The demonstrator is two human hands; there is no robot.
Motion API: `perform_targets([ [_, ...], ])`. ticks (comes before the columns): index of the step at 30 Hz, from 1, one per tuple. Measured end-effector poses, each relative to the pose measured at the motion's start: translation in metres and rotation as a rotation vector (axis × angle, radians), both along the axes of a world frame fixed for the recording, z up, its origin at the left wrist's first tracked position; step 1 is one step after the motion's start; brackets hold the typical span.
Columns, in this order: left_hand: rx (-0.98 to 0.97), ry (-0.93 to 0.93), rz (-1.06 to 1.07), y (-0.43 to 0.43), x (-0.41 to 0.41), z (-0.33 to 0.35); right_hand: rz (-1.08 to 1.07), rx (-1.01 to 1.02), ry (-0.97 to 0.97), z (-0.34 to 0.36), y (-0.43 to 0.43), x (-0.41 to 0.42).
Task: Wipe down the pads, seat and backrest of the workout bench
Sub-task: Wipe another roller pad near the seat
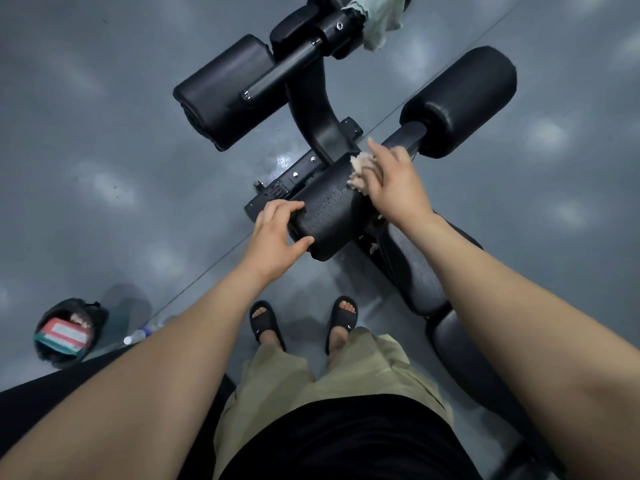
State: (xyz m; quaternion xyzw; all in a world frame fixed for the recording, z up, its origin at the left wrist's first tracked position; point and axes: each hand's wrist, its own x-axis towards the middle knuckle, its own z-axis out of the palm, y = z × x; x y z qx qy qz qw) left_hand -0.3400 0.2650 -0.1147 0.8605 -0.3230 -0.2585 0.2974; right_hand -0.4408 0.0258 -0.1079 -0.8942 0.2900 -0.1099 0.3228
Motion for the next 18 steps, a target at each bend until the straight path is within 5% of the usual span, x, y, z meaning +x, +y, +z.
perform_targets([
  [3,0.052,0.081,0.048,0.003,0.007,-0.003,-0.101,-0.021,0.017,0.0,0.006,0.009],
  [10,0.035,0.29,0.142,0.008,0.009,-0.016,0.129,-0.216,0.194,0.005,-0.003,0.002],
  [18,-0.038,0.299,0.179,0.011,0.002,-0.021,0.175,-0.249,0.082,-0.001,0.035,0.016],
])
